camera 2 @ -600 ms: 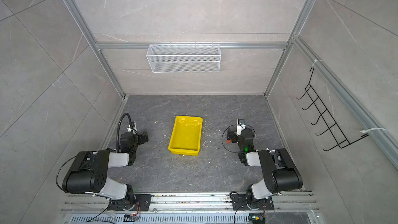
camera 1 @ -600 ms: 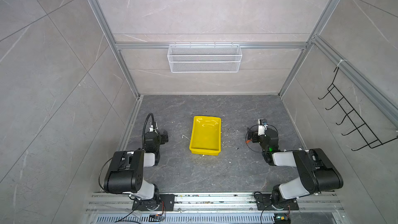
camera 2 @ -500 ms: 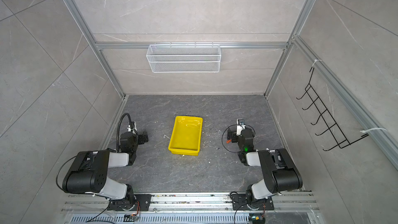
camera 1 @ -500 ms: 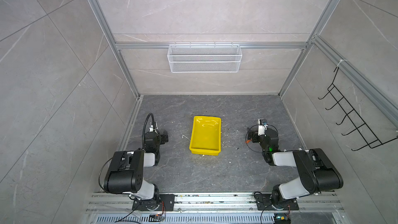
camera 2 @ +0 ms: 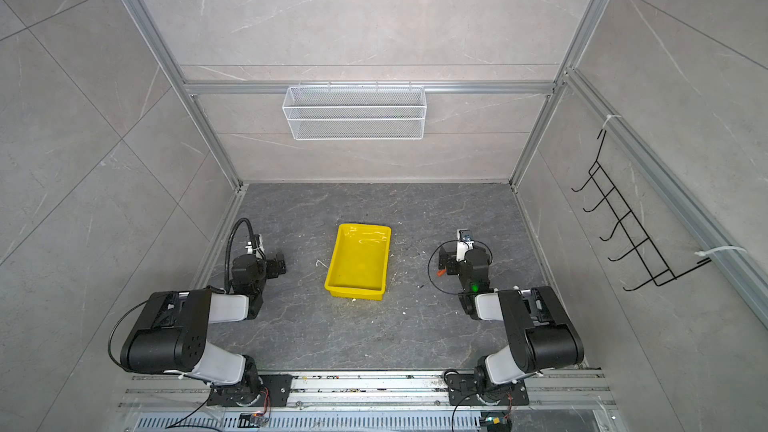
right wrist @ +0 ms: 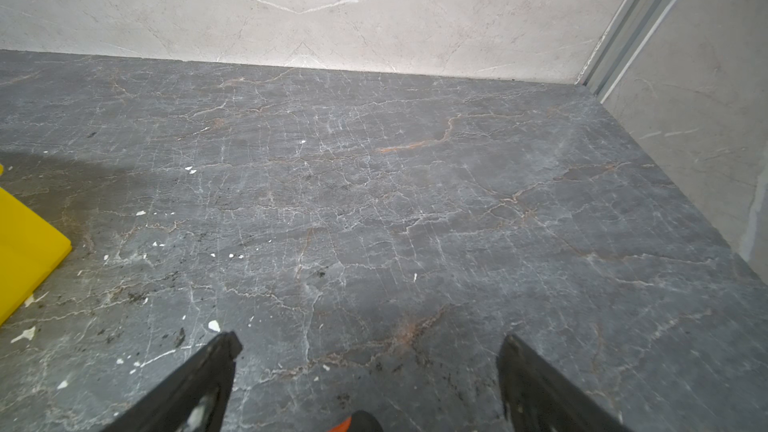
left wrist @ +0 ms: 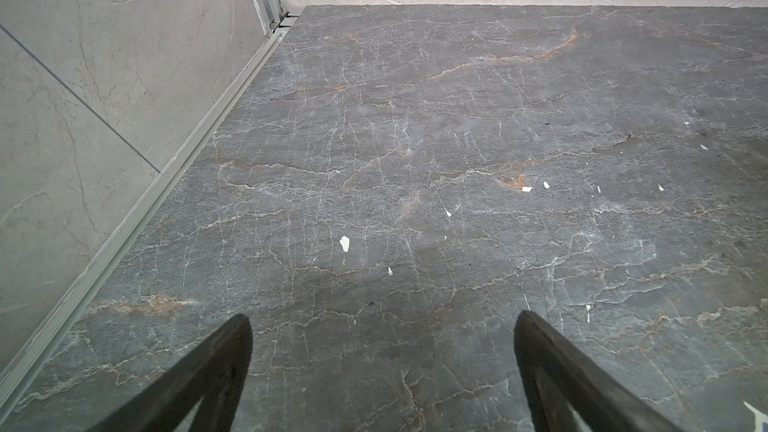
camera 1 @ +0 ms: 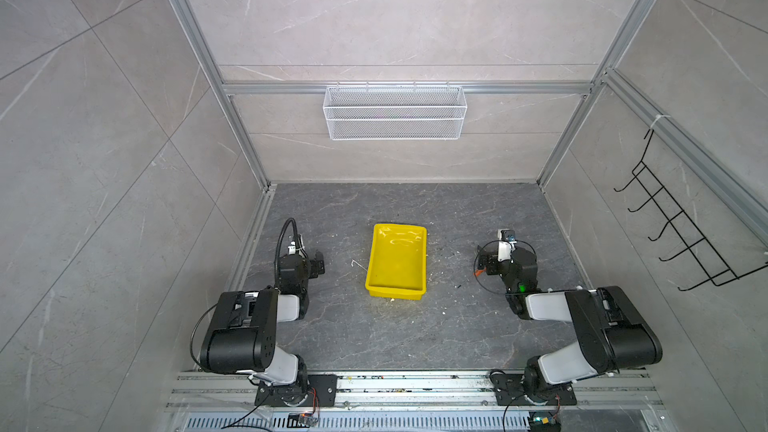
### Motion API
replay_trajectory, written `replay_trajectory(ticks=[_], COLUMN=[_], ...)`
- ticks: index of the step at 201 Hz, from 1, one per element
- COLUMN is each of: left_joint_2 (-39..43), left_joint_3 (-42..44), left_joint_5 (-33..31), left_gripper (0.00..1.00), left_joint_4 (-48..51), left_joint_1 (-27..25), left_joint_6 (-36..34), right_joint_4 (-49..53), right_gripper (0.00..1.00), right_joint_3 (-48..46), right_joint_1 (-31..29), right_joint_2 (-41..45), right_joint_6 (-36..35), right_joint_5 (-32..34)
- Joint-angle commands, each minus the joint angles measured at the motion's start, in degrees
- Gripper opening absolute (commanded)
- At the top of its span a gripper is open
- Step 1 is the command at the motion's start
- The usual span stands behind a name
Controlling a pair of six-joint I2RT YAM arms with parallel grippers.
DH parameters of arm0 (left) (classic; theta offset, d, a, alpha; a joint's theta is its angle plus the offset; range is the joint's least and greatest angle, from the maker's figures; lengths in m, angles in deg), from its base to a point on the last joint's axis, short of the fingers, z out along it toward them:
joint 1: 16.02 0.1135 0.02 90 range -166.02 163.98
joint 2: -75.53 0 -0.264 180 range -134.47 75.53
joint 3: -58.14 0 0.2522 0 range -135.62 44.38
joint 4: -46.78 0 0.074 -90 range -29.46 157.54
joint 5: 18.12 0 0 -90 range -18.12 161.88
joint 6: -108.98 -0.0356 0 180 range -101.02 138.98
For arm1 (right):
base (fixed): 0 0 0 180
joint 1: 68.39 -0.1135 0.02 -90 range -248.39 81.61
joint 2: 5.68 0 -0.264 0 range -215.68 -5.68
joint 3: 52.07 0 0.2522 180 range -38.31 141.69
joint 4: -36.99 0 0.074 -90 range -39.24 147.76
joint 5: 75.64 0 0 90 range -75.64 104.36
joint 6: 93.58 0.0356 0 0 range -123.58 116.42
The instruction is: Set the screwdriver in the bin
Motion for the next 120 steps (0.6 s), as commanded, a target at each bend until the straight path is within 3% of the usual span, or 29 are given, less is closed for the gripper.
replay_trajectory(ticks=[1,120], left_joint_2=[0.3,0.4], left_joint_3=[-1.0,-1.6], left_joint_5=[0.5,3.7], left_gripper=[1.00,1.00], left_joint_4=[-1.7,-0.3], left_joint_1=[0.3,1.7], left_joint_6=[0.7,1.2], right_joint_4=[-0.4,-0.3], right_gripper=[0.99,0.99], right_joint_3=[0.6,0.7], right_joint_1=[0.0,0.0], right_joint_2=[-0.2,-0.3], right_joint_6=[0.0,0.0], right_joint_5=[-0.1,-0.1])
